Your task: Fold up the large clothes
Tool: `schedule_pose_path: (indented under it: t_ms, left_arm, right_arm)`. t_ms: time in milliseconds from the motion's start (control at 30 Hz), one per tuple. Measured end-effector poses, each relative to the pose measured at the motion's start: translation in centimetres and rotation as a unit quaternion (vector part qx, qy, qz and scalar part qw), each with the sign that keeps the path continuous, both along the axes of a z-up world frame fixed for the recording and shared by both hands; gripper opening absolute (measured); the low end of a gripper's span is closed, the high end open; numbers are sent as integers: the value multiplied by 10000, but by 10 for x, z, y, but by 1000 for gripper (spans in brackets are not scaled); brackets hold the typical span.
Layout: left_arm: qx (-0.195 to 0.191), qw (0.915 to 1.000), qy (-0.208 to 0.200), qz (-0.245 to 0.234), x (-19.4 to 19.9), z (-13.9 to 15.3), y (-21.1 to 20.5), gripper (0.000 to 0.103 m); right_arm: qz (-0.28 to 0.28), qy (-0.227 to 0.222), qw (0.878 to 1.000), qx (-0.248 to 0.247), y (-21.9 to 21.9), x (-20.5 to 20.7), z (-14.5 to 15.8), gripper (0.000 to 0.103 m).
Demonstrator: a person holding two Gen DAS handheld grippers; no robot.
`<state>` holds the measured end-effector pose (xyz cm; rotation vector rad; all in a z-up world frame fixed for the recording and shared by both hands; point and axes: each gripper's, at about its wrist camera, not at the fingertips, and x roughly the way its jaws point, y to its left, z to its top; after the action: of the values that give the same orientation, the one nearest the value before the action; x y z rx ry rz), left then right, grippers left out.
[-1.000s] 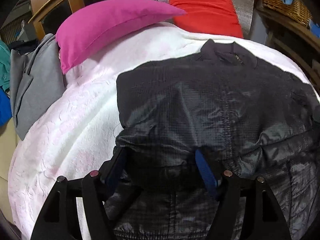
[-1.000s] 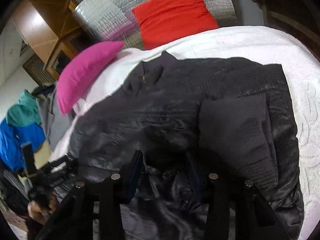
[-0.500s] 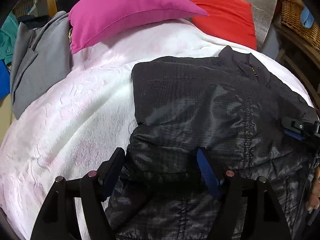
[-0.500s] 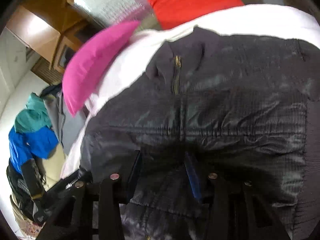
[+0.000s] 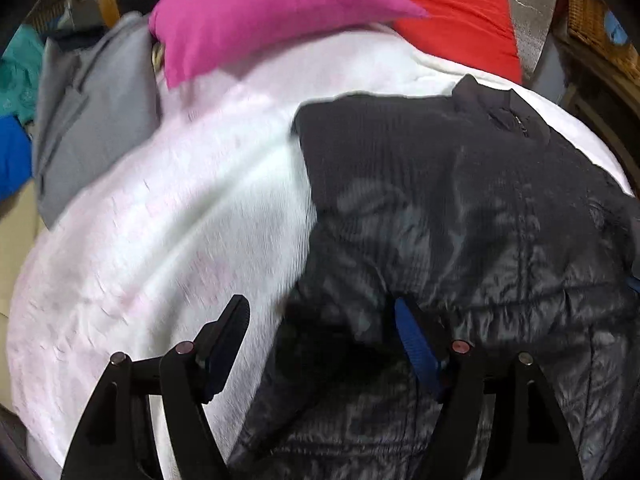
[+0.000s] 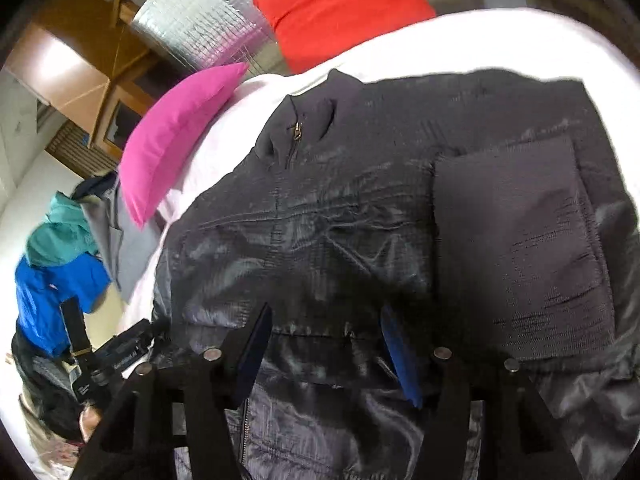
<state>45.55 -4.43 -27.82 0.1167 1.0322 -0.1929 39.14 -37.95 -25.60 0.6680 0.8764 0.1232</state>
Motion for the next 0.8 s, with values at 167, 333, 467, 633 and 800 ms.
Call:
schedule_pose_path:
  t_ms: [167, 333, 467, 633, 800]
  left_arm:
    - [-301, 9989, -288, 198, -10, 21, 35, 75]
    - [-544, 9976, -101, 408, -8, 18, 63, 75]
    - [-400, 9983, -162, 399, -10, 20, 68, 75]
    - [-348, 9984, -303, 332, -11, 27, 65, 75]
    - [-323, 9975, -545, 316, -15, 39, 68, 75]
  right_arm:
    - [509, -392, 9978, -164, 59, 27, 36, 62]
    - [996, -540, 9936, 20, 131, 76, 51, 62]
    - [1043, -317, 9921, 624, 170, 124, 40, 62]
    - [626, 341, 9941, 823, 179, 164, -1, 61]
    - [534, 121, 9927, 1073, 169, 152, 10, 61]
